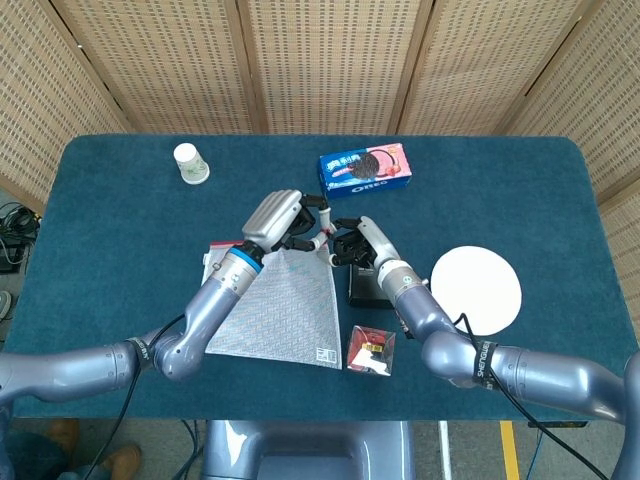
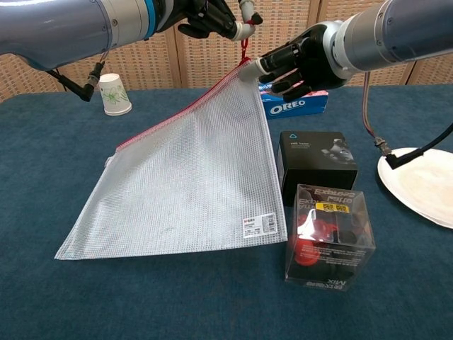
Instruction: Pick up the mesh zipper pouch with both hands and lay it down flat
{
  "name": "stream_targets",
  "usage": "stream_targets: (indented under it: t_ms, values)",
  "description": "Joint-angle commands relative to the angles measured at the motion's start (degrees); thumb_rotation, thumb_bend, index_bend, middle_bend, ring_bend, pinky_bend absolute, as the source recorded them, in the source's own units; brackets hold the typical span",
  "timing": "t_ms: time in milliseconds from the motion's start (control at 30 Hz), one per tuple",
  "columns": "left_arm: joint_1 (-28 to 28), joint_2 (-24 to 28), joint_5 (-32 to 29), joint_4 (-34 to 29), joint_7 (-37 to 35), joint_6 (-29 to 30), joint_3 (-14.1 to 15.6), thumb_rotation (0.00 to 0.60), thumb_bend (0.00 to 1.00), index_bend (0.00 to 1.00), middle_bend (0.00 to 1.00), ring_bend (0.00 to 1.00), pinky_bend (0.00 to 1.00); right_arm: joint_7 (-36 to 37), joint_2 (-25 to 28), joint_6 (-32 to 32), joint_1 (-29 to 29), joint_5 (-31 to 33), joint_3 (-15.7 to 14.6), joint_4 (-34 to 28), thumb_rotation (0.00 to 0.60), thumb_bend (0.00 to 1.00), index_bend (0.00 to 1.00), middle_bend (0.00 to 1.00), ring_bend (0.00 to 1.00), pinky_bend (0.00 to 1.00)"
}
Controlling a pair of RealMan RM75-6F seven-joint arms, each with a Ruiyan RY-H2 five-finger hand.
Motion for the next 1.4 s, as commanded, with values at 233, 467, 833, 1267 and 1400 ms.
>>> stream_targets:
  t_ms: [233, 467, 833, 1267, 1400]
  values:
    - [0.2, 0.0, 0.4, 0.1, -0.7, 0.1, 0.1, 0.6, 0.72, 0.68, 1.0, 0.99, 1.0, -1.7, -0.4, 0.7, -0.7, 0.6, 1.0, -0.5, 0.6, 0.5, 0.55, 0.88, 0.86, 1.0]
    - [0.3, 0.1, 0.3, -0.1, -1.3, -0.2, 0.2, 0.6, 0.72, 0.68, 1.0, 0.99, 1.0, -2.6, -0.7, 0.7, -1.4, 0.6, 1.4, -0.5, 0.6, 0.64, 0.58, 0.88, 0.86, 1.0]
    - [0.3, 0.0, 0.1, 0.7, -1.7, -0.3, 0.2, 0.6, 0.76, 0.74, 1.0, 0.99, 1.0, -3.3, -1.0, 0.3, -2.7, -0.5, 2.2, -0.9, 0.6, 0.83, 0.7, 0.91, 0.87, 1.0]
    - [0.2, -0.9, -0.4, 2.1, -0.7, 0.3, 0.8, 0.6, 0.9, 0.9, 1.0, 0.99, 1.0, -1.7, -1.1, 0.6, -5.6, -4.6, 4.2, -2.4, 0.6, 0.83, 0.71, 0.91, 0.87, 1.0]
    - [0.2, -1.2, -0.3, 2.3, -0.2, 0.9, 0.8, 0.6, 0.97, 0.9, 1.0, 0.99, 1.0, -1.0, -0.8, 0.3, -6.4, -5.6, 5.0, -2.8, 0.6, 0.83, 0.72, 0.91, 0.87, 1.0]
